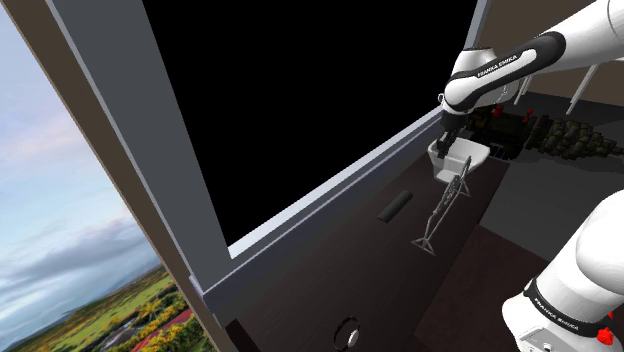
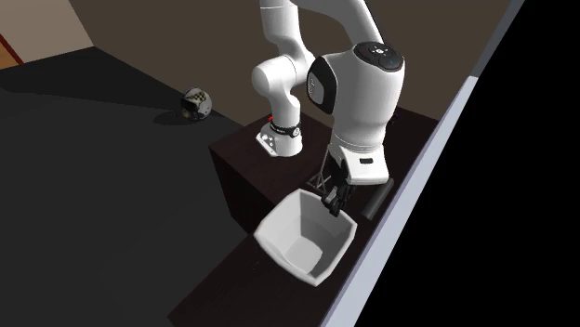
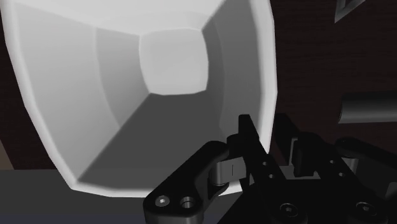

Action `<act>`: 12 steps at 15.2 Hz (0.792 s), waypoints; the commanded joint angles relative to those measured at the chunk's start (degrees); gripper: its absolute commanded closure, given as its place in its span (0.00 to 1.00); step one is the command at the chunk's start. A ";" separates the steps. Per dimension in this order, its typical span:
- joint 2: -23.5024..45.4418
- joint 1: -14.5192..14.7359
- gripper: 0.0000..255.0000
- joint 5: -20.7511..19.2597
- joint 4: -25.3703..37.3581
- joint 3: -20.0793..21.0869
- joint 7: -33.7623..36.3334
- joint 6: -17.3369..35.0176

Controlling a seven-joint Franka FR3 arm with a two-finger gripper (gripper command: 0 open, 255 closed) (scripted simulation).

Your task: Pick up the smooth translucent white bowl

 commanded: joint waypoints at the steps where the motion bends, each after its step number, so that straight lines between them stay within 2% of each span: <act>1: 0.06 -0.02 1.00 -0.01 -0.06 -0.03 -0.01 0.02; 4: 0.09 0.00 1.00 0.02 0.14 -0.01 -0.01 -0.15; 12: -3.29 -0.06 1.00 -0.99 3.50 0.68 0.69 -6.71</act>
